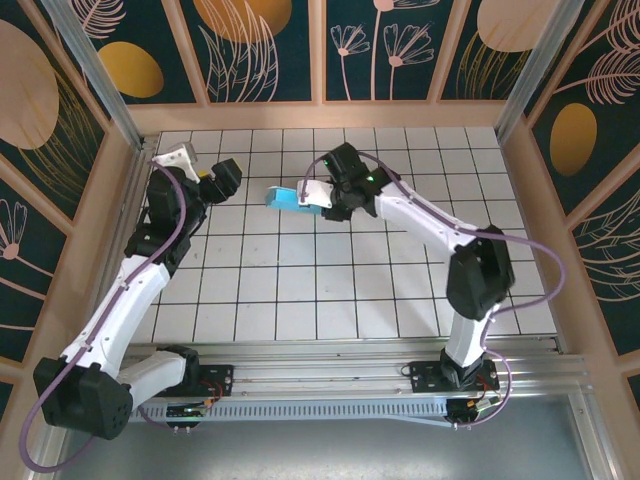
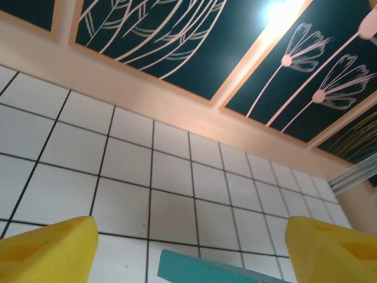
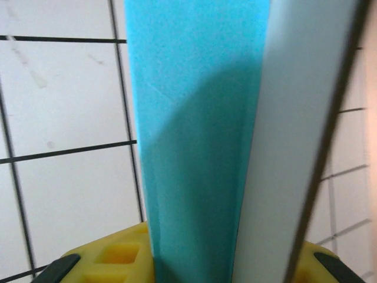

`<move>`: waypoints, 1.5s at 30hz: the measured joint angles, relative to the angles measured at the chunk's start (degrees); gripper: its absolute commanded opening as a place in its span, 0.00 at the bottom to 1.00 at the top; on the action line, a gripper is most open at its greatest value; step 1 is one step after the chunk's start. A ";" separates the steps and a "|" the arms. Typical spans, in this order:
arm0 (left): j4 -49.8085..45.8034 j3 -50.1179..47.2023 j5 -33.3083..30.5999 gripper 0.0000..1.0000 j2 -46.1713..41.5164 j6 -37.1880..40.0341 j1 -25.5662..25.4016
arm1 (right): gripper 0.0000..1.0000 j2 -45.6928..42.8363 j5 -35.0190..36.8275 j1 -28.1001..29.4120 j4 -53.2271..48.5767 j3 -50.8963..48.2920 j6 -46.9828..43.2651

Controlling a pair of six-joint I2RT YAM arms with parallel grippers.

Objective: Fold the paper box

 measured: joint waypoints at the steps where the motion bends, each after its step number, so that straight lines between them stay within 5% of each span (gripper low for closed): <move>1: -0.15 -0.22 -0.04 0.83 0.09 0.13 0.00 | 0.29 1.99 -0.72 0.11 -2.38 2.29 0.61; 5: -0.33 -1.29 0.61 0.84 0.74 0.28 0.00 | 0.31 10.71 -3.45 0.55 -10.84 11.39 2.25; 8: -0.24 -2.62 1.90 0.84 1.36 0.02 0.00 | 0.46 13.38 -3.54 1.09 -13.62 15.50 2.86; 18: -0.26 -4.83 1.49 0.84 4.28 3.15 0.00 | 0.61 14.78 -3.93 1.11 -15.21 16.04 3.67; 31: -6.08 -3.23 2.91 0.81 7.45 12.31 0.00 | 0.62 13.00 -7.02 -1.86 -12.83 15.98 5.64; 45: -6.45 -2.69 4.94 0.83 7.87 13.35 0.00 | 0.62 13.00 -11.52 -4.28 -9.64 16.20 6.82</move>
